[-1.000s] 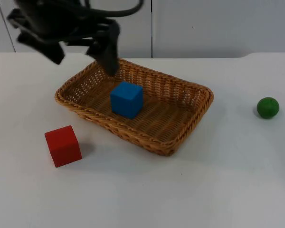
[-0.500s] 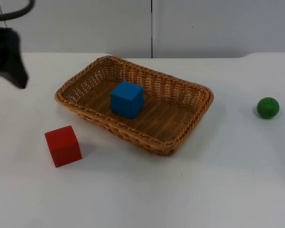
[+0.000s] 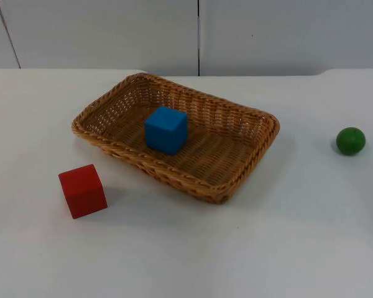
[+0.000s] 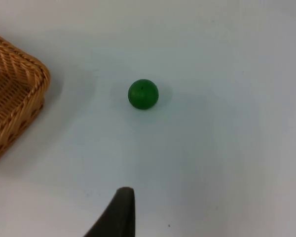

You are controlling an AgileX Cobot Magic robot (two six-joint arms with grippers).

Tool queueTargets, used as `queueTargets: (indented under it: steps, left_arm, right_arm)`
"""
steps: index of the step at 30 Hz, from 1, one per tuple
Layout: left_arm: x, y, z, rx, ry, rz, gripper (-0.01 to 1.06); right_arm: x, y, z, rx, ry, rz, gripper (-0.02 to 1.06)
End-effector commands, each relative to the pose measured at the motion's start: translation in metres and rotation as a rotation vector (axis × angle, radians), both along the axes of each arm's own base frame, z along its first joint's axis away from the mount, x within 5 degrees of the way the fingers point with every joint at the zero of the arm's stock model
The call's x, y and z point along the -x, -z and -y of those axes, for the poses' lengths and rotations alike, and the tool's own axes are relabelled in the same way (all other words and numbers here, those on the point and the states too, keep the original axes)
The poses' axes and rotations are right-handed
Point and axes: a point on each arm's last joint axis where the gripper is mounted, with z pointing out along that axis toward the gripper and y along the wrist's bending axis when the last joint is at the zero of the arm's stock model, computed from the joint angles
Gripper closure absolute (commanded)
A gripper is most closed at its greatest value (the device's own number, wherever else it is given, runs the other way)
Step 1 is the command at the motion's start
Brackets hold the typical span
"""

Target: Place all geometric objects except the red cube into the basket.

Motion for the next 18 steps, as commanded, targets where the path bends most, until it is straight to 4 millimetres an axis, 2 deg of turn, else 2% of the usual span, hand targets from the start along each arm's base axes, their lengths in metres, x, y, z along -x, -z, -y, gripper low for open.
queueTargets:
  steps: [1,7,12,16,17,18]
  left_arm:
    - [0.003,0.000,-0.001,0.007,-0.025,-0.011,0.00]
    - [0.007,0.001,-0.001,0.010,-0.022,-0.053,0.00]
    - [0.008,0.001,-0.001,0.010,-0.021,-0.060,0.00]
    - [0.008,0.002,-0.001,0.006,-0.020,-0.064,0.00]
    - [0.008,0.002,-0.001,0.006,-0.020,-0.064,0.00]
    - [0.008,0.001,-0.001,0.006,-0.020,-0.061,0.00]
  right_arm:
    - [0.000,-0.001,0.001,0.008,-0.004,-0.002,-0.01]
    - [-0.001,0.000,0.001,0.010,-0.004,-0.004,-0.01]
    - [-0.017,0.008,0.000,0.016,-0.005,-0.087,-0.01]
    - [-0.055,0.019,-0.003,0.020,-0.009,-0.155,-0.01]
    - [-0.055,0.019,-0.003,0.020,-0.009,-0.155,-0.01]
    - [-0.068,0.024,-0.006,0.022,-0.019,-0.178,-0.01]
